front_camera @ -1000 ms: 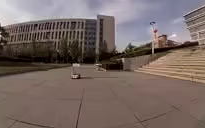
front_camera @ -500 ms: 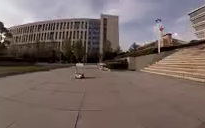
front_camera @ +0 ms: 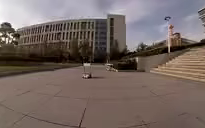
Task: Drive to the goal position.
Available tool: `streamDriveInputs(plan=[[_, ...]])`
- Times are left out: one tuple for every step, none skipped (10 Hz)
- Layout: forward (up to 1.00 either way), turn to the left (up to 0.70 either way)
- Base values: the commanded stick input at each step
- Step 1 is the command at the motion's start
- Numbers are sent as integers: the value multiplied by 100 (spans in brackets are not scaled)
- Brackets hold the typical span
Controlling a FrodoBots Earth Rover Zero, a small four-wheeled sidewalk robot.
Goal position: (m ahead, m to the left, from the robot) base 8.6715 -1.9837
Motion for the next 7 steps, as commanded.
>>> streamDriveInputs(plan=[[70,14],[70,14],[70,14],[70,14],[70,14],[70,14],[70,14]])
